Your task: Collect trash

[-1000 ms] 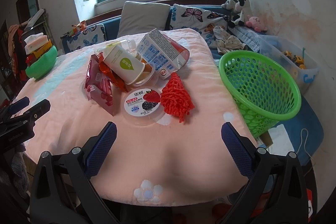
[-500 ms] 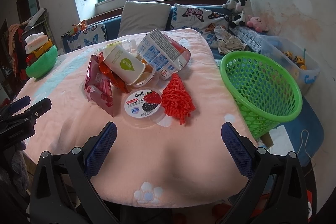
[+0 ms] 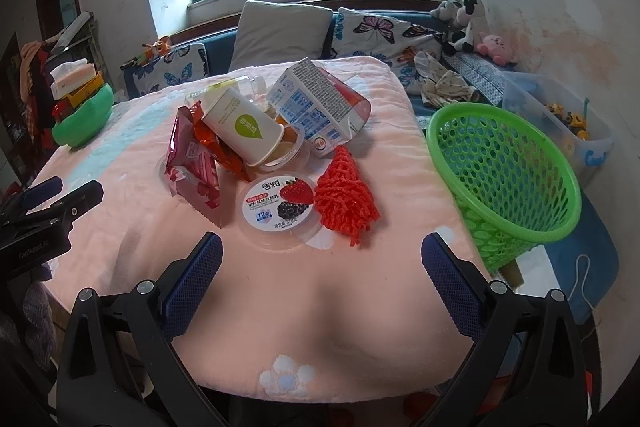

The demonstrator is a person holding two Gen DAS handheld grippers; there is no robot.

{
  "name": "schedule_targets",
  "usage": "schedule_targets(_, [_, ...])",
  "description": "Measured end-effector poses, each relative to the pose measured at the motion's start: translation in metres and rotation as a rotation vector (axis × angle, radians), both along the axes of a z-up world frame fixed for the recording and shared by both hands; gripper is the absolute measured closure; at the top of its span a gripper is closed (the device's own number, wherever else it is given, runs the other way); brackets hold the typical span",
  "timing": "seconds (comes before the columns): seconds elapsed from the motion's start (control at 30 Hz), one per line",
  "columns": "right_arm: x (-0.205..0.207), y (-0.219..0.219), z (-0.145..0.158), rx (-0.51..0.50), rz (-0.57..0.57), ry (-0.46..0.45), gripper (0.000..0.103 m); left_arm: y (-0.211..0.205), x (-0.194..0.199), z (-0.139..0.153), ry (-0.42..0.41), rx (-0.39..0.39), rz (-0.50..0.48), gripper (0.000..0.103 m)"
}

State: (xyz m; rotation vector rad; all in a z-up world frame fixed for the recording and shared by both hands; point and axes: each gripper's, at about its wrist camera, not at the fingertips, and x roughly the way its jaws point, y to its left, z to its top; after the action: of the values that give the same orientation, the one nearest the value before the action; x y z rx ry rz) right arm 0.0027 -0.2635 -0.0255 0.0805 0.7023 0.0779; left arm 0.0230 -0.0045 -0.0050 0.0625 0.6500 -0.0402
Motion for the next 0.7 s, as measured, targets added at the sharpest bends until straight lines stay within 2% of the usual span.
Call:
schedule_targets(0.4, [0.008, 0.004, 0.002, -0.006, 0.02, 0.001, 0.004, 0.0, 0.002, 0.001, 0.001, -0.002, 0.0, 0.006])
schedule_targets(0.7, [0.022, 0.007, 0.004, -0.022, 0.042, -0.002, 0.004, 0.003, 0.019, 0.006, 0.004, -0.003, 0.004, 0.006])
